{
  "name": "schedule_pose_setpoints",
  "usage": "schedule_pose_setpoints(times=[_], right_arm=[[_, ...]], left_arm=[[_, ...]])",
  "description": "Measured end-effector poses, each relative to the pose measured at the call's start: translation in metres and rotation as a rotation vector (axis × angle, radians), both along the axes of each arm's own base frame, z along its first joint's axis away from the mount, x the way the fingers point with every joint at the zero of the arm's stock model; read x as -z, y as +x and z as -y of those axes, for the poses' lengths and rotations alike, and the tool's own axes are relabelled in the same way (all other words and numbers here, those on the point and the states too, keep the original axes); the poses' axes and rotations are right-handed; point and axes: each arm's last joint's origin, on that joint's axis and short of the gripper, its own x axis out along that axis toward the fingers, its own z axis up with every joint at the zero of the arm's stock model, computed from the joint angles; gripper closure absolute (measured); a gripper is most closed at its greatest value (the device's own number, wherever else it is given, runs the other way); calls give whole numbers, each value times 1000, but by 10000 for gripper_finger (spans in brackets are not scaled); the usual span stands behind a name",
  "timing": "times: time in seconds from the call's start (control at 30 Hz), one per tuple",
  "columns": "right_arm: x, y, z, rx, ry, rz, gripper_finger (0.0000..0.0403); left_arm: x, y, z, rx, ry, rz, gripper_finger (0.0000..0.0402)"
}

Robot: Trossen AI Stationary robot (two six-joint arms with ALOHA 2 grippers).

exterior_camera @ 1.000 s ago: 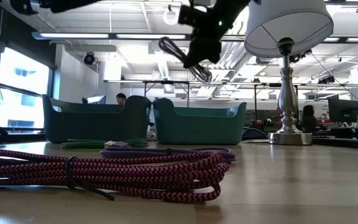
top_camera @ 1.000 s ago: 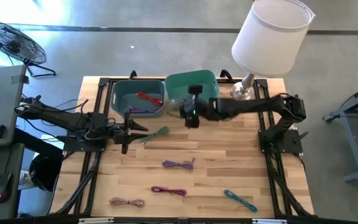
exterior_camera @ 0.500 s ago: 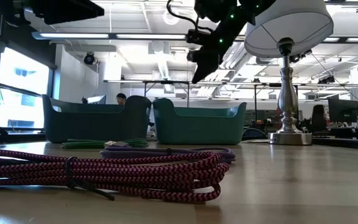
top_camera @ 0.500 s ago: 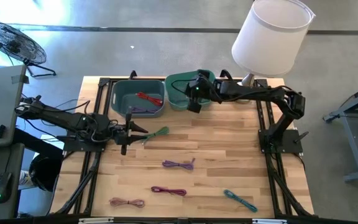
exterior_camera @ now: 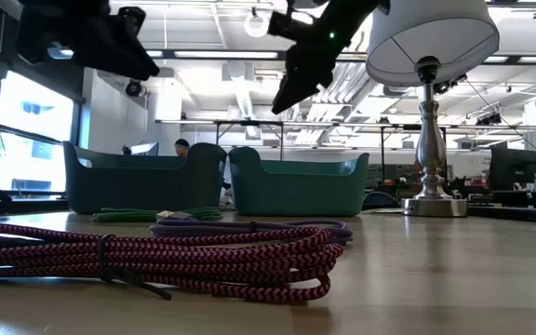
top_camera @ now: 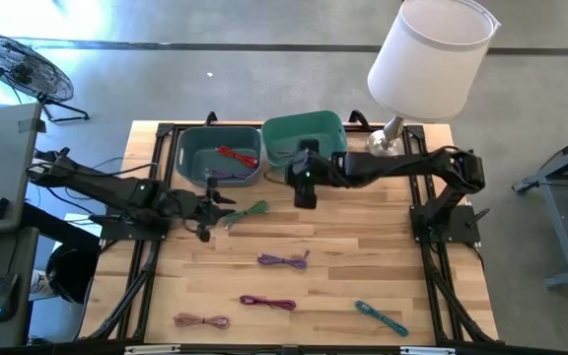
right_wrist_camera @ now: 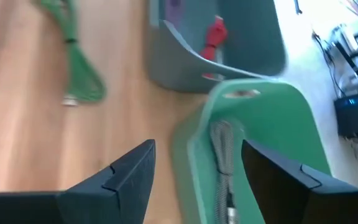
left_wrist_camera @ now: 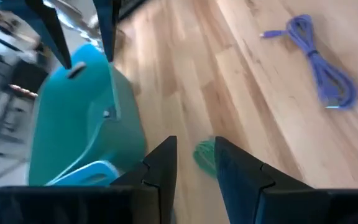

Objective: Pick & Place USB Port
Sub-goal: Put the green charger cable into the blue bin

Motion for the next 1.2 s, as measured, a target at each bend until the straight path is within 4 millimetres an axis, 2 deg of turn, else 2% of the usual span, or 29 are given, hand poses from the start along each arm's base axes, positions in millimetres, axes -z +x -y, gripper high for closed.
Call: schedule_pose_setpoints(times=[0.27, 0.57, 0.7, 0.83, 1.2], right_arm=[[2, 1, -47, -96, 18, -26, 171], [6, -9, -109, -221, -17, -76, 171], [9, -19, -131, -221, -20, -118, 171], [12, -29, -148, -212, -14, -153, 171], [15, -44, -179, -227, 36, -175, 171]], left_arm=[[0, 24, 2, -110, -52, -223, 286], [22, 43, -14, -266, -172, -338, 194], [36, 53, -19, -314, -229, -396, 170], [55, 66, -21, -325, -272, -471, 165], [108, 88, -45, -416, -322, -652, 165]])
